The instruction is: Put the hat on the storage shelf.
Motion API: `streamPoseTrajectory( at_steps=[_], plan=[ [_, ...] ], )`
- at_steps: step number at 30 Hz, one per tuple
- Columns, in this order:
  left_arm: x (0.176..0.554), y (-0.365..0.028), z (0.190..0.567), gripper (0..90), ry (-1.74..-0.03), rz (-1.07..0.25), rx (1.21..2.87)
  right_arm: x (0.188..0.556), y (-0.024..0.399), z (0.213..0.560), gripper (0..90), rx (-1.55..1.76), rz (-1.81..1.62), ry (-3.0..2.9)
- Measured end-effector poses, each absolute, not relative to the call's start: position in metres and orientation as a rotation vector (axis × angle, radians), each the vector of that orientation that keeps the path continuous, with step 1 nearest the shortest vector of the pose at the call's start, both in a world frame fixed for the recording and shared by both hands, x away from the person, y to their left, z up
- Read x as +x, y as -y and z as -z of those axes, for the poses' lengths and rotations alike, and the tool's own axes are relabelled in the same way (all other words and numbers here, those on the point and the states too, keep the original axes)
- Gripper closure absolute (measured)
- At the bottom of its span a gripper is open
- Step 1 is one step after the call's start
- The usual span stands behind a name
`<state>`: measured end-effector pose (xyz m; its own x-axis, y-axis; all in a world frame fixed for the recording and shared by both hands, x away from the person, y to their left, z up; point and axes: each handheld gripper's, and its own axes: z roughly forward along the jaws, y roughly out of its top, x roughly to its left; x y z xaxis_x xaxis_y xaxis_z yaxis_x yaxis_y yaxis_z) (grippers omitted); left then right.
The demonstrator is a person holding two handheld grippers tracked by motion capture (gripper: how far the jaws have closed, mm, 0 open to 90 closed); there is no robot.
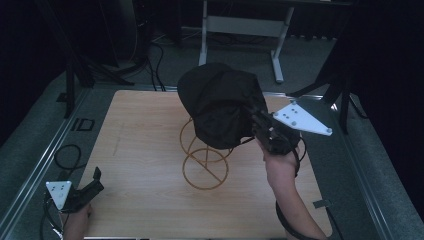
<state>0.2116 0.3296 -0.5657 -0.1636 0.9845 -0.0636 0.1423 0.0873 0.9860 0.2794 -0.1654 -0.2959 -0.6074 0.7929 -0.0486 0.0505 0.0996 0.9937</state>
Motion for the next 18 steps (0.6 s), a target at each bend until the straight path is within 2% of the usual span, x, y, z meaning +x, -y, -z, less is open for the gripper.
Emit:
streamPoseTrajectory(
  at_steps=[11,18],
  plan=[
    [0.211,-0.33,0.566,0.5,-1.468,-1.191,1.18,0.277,0.134,0.295,87.2,0.764,-1.592,-1.817],
    [0.211,-0.33,0.566,0.5,-1.466,-1.191,1.18,0.276,0.13,0.312,87.2,0.786,-1.581,-1.853]
  ],
)
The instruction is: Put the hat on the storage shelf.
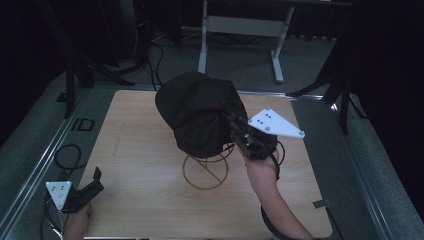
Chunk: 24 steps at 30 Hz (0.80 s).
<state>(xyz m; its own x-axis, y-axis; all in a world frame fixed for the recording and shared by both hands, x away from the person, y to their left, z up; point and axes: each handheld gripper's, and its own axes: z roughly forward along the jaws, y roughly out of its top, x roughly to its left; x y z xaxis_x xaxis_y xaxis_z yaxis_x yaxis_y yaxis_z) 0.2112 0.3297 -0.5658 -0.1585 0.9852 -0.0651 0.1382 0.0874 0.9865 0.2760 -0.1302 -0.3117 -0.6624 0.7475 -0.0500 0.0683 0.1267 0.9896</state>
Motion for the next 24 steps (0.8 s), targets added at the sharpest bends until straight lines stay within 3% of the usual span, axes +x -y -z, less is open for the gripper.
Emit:
streamPoseTrajectory(
  at_steps=[24],
  plan=[
    [0.211,-0.329,0.566,0.5,-1.462,-1.182,1.183,0.289,0.131,0.372,84.9,0.912,-1.495,-1.979]
  ],
)
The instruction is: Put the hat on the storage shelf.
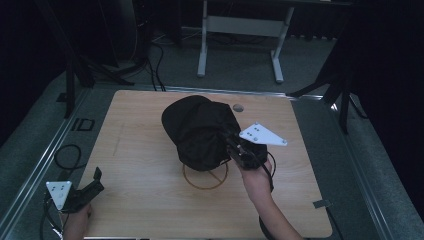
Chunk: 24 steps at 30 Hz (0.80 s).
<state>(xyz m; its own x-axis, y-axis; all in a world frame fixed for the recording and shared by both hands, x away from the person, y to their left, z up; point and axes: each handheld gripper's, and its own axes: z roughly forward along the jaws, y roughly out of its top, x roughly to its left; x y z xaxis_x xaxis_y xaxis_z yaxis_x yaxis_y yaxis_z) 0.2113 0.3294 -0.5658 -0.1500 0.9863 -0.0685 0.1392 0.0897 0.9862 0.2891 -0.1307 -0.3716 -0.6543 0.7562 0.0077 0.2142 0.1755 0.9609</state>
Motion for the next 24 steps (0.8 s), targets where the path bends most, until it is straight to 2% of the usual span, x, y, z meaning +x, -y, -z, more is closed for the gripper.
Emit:
streamPoseTrajectory(
  at_steps=[9,18,24],
  plan=[
    [0.211,-0.33,0.566,0.5,-1.465,-1.181,1.187,0.293,0.134,0.377,81.8,0.931,-1.488,-1.983],
    [0.211,-0.329,0.566,0.5,-1.462,-1.181,1.185,0.298,0.129,0.379,67.2,0.934,-1.49,-2.02],
    [0.211,-0.329,0.566,0.5,-1.462,-1.181,1.187,0.299,0.128,0.379,64.3,0.934,-1.486,-2.026]
  ],
)
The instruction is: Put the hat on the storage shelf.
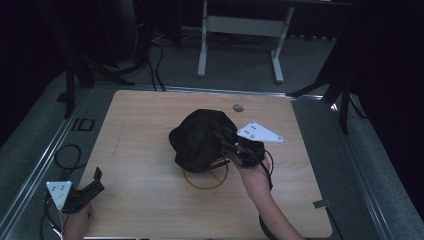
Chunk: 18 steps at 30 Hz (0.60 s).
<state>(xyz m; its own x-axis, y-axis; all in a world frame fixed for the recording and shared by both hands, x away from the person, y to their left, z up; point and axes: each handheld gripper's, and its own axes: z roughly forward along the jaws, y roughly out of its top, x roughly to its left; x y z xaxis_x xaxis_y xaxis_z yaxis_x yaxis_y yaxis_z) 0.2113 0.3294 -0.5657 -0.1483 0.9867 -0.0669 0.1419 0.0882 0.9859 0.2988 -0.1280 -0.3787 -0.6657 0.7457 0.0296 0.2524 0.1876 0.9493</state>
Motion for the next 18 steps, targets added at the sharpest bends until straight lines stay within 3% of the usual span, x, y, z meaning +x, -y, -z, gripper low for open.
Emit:
streamPoseTrajectory(
  at_steps=[9,18],
  plan=[
    [0.211,-0.329,0.566,0.5,-1.463,-1.182,1.187,0.299,0.131,0.375,62.0,0.936,-1.502,-2.016],
    [0.211,-0.329,0.566,0.5,-1.463,-1.183,1.188,0.304,0.15,0.363,47.0,0.944,-1.489,-1.978]
  ],
)
